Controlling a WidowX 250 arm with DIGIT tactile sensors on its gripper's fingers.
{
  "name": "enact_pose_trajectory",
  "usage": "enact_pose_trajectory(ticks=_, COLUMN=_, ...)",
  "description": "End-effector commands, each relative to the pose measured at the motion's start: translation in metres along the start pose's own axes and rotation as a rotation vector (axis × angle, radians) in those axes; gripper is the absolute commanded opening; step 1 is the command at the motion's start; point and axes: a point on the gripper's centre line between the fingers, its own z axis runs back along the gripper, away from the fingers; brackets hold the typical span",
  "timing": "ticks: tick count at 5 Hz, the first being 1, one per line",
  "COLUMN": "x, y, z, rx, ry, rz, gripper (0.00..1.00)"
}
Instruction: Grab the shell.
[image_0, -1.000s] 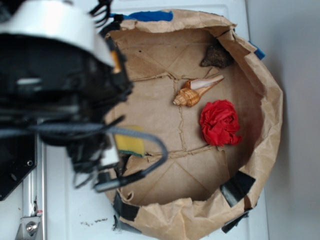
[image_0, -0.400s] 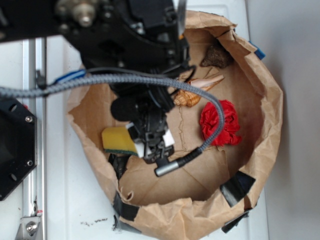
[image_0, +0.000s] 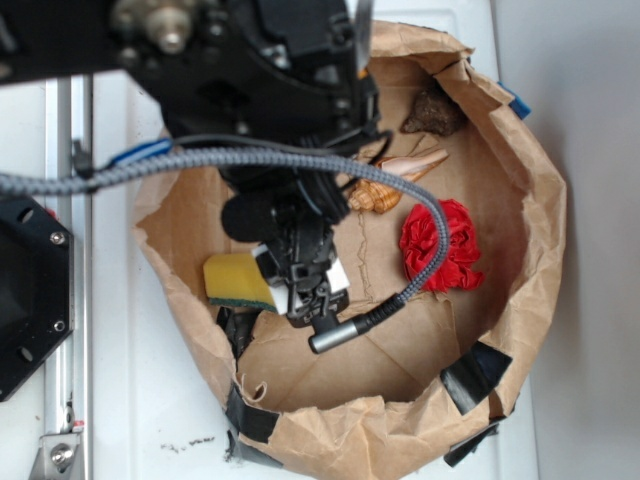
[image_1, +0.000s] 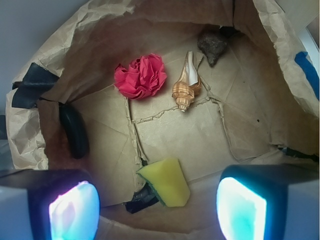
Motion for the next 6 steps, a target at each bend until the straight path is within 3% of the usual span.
enact_pose_trajectory(ticks=1, x=0.034, y=-0.003, z=-0.05, rx=0.107, ry=-0.05, rz=0.05, gripper=1.0)
enact_pose_trajectory(ticks=4, x=0.052, y=0.013, z=-0.082, rx=0.123, ry=-0.039, rz=0.081, gripper=1.0)
enact_pose_trajectory(ticks=6, x=0.054, y=0.022, z=-0.091, rx=0.136, ry=-0.1, rz=0.076, gripper=1.0)
